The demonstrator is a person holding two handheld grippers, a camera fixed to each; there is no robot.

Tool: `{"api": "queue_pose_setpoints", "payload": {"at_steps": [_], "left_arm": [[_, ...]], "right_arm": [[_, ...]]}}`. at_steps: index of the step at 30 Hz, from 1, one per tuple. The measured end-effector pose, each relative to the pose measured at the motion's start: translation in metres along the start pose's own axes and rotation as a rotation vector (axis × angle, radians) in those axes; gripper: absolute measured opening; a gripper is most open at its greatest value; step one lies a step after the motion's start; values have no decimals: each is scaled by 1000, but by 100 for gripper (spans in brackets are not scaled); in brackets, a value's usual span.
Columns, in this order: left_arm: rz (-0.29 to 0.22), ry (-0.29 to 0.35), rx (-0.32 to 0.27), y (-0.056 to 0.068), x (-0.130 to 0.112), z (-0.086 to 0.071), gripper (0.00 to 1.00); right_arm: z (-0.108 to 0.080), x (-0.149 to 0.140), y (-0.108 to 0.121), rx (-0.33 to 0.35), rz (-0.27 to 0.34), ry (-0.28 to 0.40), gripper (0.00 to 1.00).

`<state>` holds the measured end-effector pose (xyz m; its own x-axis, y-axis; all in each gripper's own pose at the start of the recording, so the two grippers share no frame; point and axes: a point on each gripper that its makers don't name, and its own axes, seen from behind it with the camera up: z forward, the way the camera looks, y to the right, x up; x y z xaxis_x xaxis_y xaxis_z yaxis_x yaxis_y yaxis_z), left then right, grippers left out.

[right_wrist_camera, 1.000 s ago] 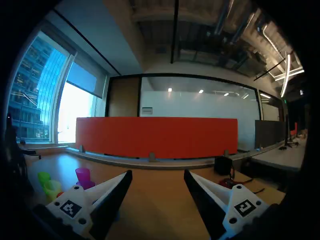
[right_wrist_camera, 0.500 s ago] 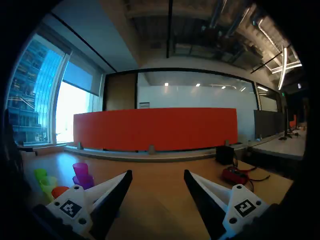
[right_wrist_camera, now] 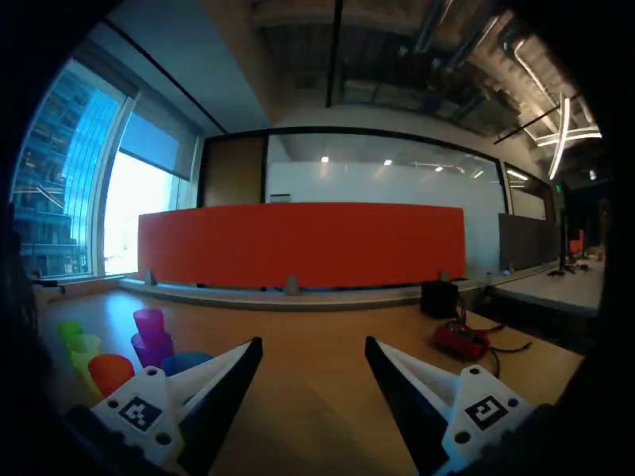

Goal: Pour water

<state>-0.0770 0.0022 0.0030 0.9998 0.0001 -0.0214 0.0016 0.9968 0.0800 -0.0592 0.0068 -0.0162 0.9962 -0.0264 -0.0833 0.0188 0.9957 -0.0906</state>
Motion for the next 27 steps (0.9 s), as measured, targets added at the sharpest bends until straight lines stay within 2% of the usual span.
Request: {"api": "queue_pose_setpoints", "payload": {"at_steps": [27], "left_arm": [[0, 0, 0, -1, 0, 0, 99]], "right_arm": [[1, -6, 5, -9, -4, -18, 100]]}}
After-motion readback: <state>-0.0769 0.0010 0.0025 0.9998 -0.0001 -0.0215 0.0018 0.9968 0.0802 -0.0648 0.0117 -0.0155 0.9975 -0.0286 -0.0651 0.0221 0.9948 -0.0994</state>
